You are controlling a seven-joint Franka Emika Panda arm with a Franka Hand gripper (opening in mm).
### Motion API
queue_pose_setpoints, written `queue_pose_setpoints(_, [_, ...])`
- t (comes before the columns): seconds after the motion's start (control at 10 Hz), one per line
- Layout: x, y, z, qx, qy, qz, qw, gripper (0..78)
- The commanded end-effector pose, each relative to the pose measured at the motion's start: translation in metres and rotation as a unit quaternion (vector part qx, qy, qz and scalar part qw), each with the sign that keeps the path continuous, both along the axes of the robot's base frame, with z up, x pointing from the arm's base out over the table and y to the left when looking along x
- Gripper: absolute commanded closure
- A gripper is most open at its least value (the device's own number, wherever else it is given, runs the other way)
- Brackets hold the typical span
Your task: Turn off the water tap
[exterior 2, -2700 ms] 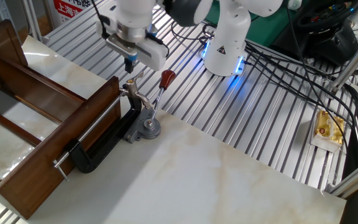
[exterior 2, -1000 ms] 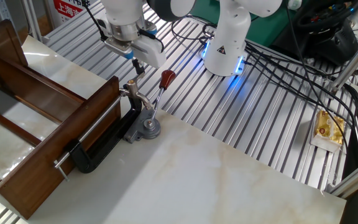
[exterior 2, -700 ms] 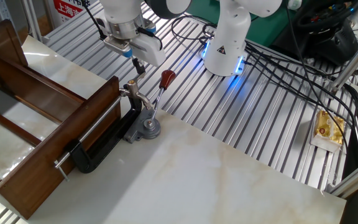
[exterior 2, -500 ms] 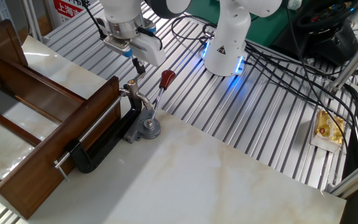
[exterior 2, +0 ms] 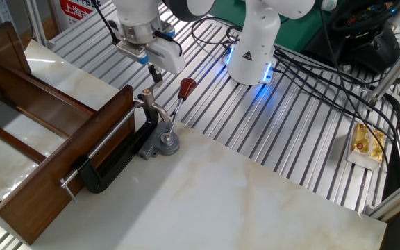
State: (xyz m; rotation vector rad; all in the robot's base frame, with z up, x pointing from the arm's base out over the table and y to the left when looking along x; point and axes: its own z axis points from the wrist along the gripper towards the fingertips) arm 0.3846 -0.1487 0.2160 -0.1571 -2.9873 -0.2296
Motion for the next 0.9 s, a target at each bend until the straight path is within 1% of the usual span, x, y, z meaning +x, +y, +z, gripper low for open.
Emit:
queue_pose_setpoints(0.1, [0.006, -0.001, 0.004, -0.005, -0.002, 0.016, 0.9999, 77.6])
queue_pose_setpoints(0.2, [0.007, -0.001, 0.003, -0.01, -0.003, 0.025, 0.9996, 77.6])
queue_pose_setpoints(0.3, [0.009, -0.001, 0.003, -0.022, -0.007, 0.036, 0.9991, 77.6])
queue_pose_setpoints(0.5, [0.013, -0.001, 0.002, -0.021, -0.01, 0.042, 0.9988, 77.6])
queue_pose_setpoints(0.8, [0.014, 0.0, -0.004, -0.022, -0.013, 0.044, 0.9987, 77.6])
queue_pose_setpoints(0.9, [0.014, 0.003, -0.011, -0.019, -0.015, 0.043, 0.9988, 77.6])
